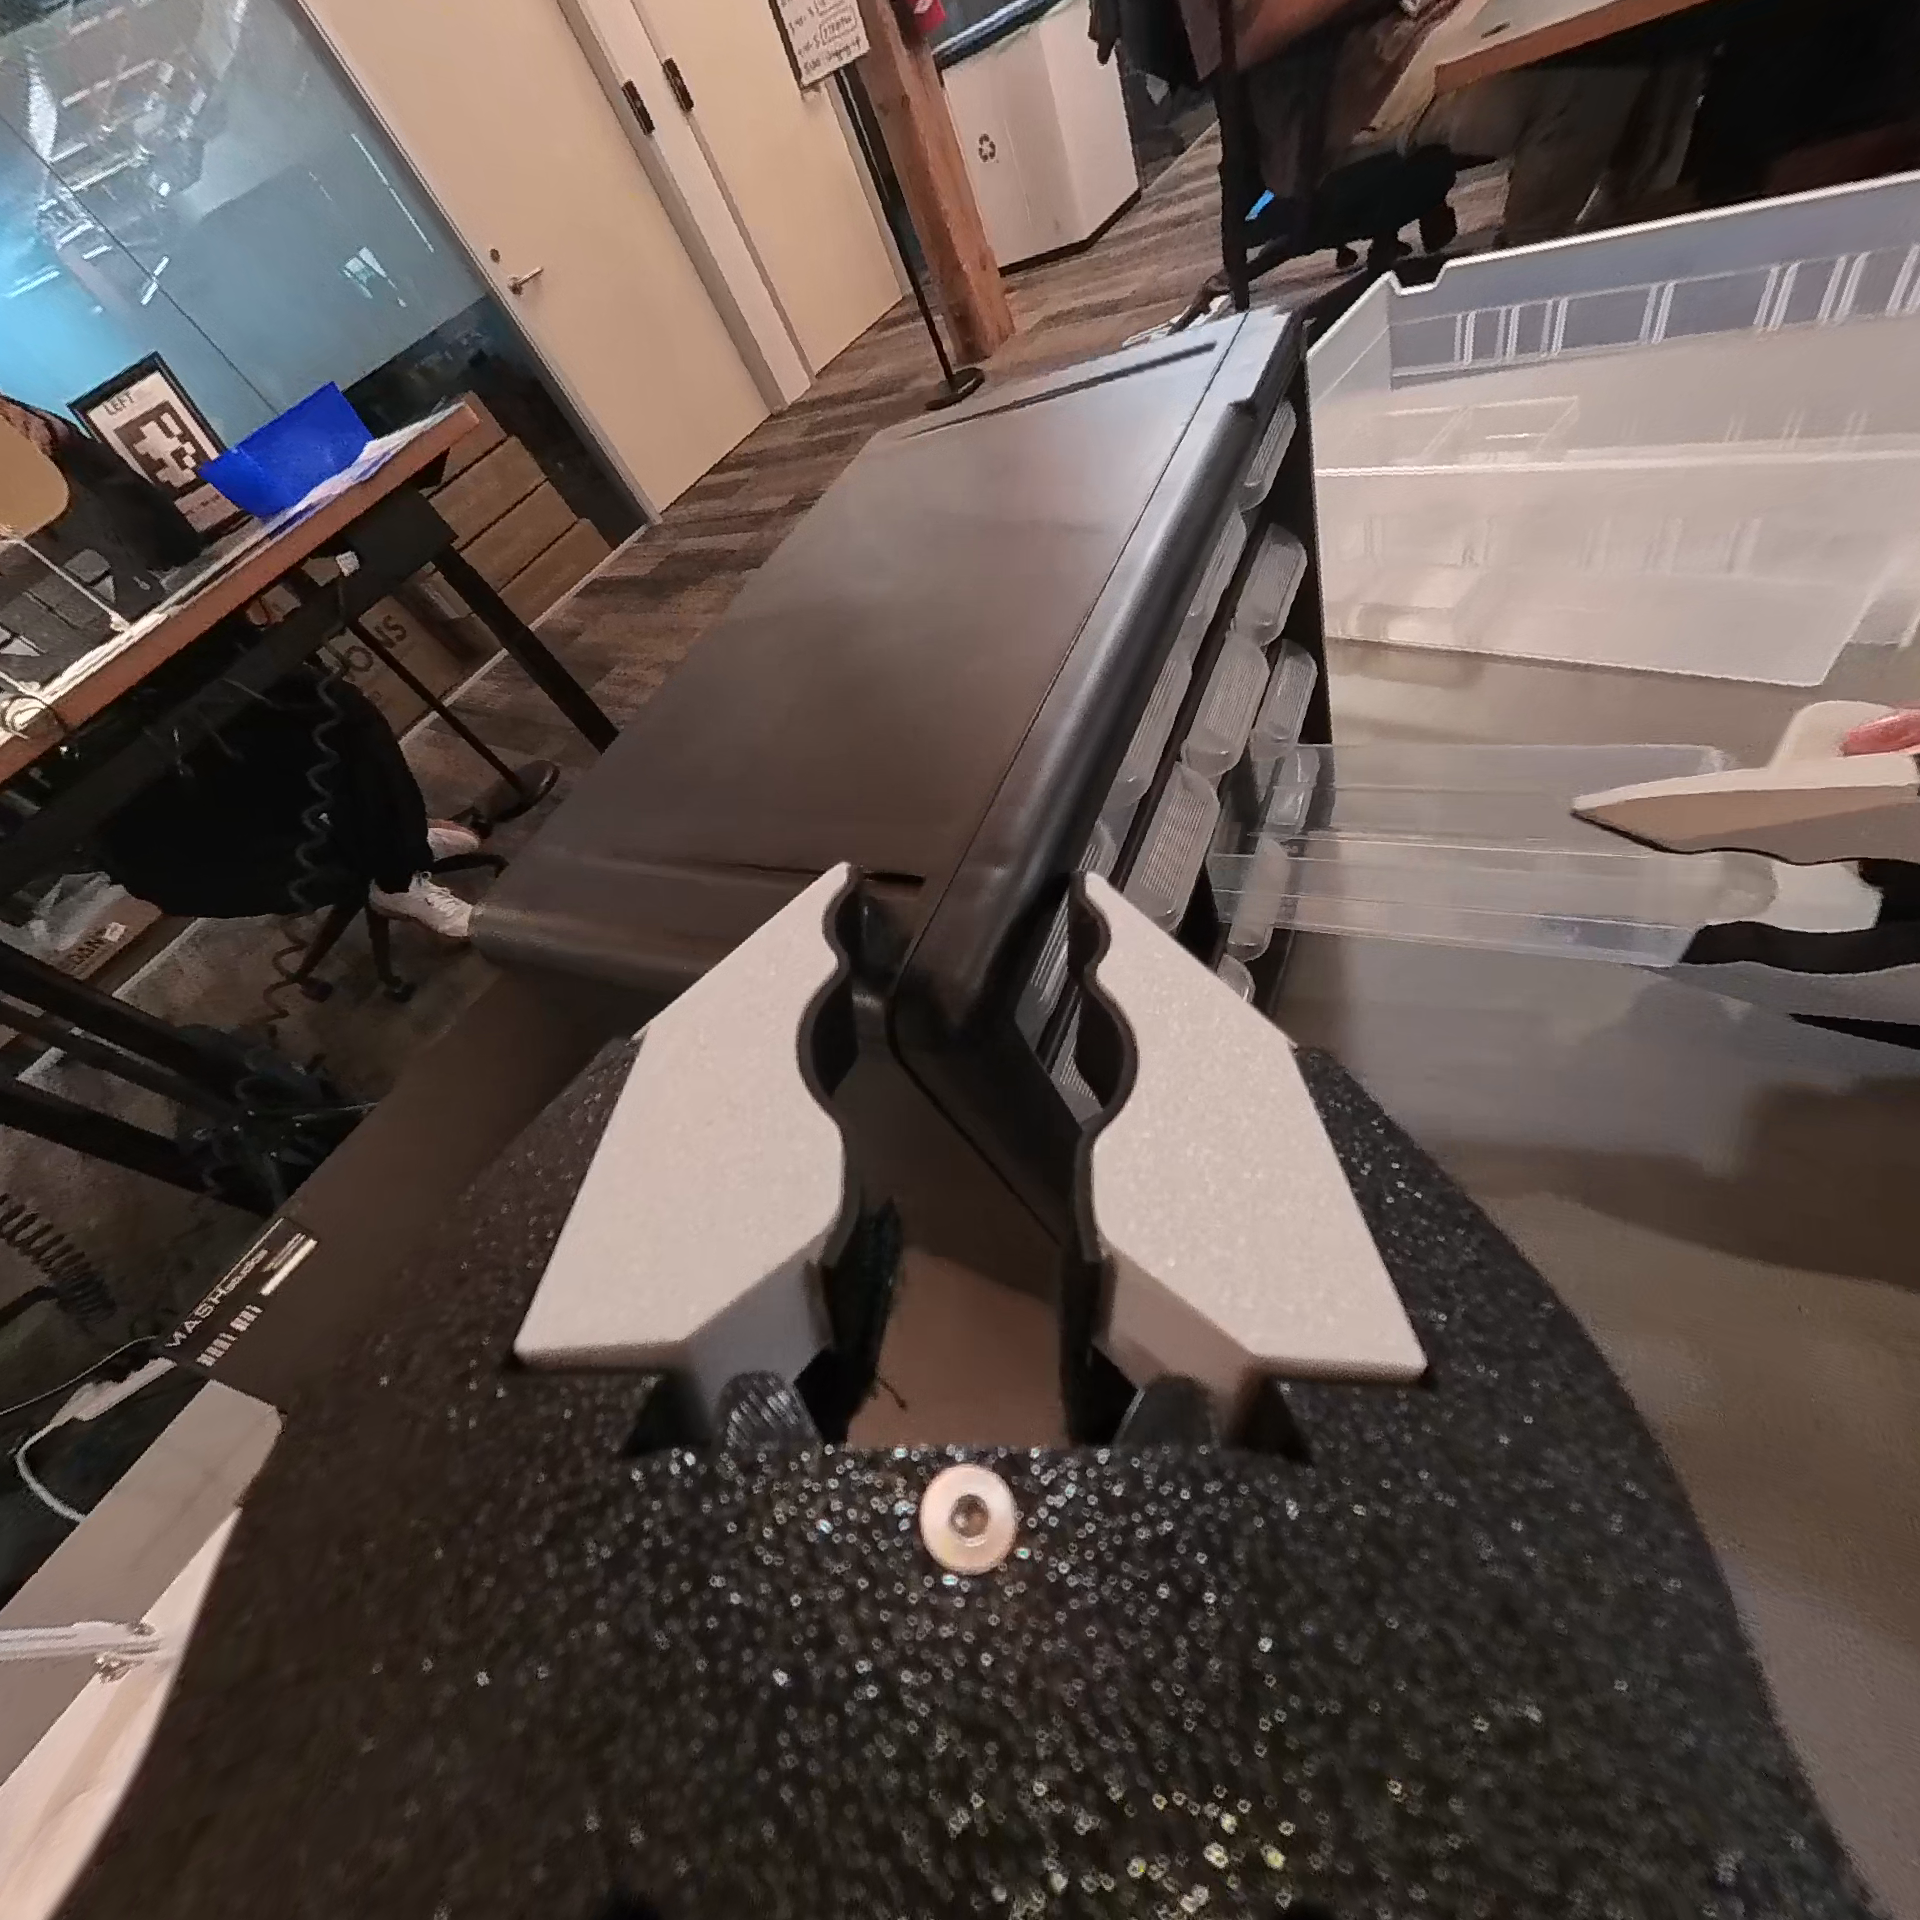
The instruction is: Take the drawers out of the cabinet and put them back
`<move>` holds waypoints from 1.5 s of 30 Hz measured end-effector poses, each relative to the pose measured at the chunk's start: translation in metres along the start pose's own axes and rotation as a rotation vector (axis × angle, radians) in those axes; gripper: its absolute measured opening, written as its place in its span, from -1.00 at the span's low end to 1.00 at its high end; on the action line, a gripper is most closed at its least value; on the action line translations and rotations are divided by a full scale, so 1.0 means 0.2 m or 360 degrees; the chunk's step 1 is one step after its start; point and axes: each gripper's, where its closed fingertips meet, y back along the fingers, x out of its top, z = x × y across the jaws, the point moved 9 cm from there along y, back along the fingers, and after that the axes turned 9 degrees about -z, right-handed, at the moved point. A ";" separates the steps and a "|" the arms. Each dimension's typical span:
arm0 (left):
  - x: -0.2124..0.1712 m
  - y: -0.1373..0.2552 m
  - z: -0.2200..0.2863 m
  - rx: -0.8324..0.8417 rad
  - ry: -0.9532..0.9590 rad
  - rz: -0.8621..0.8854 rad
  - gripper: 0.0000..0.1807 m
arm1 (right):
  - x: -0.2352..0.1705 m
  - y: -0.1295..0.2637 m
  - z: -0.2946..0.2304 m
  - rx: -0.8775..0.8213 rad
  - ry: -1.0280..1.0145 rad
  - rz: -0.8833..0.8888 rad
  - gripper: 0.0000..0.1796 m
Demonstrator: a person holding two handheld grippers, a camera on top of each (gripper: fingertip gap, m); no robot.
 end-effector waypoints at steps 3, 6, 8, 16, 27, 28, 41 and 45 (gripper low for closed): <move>0.00 0.00 0.00 0.0004 -0.0002 -0.0007 -0.59 | 0.00 0.01 0.00 0.0026 -0.0007 -0.0031 -0.53; 0.00 0.00 0.00 0.0003 0.0001 -0.0004 -0.59 | 0.02 0.01 0.03 0.0076 -0.0014 -0.0048 -0.53; 0.00 0.00 0.00 0.0001 0.0002 -0.0001 -0.59 | 0.03 0.02 0.08 0.0163 -0.0079 -0.0054 -0.53; 0.00 0.00 0.00 -0.0001 0.0003 0.0002 -0.60 | 0.07 0.01 0.29 0.0567 -0.0159 -0.0076 -0.53; 0.00 0.00 0.00 -0.0001 0.0000 0.0005 -0.59 | -0.03 0.06 0.46 0.0993 -0.0500 0.0215 -0.53; 0.00 0.00 0.00 -0.0002 0.0001 0.0005 -0.59 | -0.02 0.09 0.42 0.0987 -0.0391 0.0225 -0.53; -0.01 0.00 0.00 -0.0010 0.0010 0.0022 -0.59 | -0.11 0.24 0.00 0.1059 0.0226 0.0210 -0.48; -0.01 0.00 0.00 -0.0010 0.0002 0.0032 -0.60 | -0.19 0.23 0.11 0.1168 -0.0036 0.0155 -0.09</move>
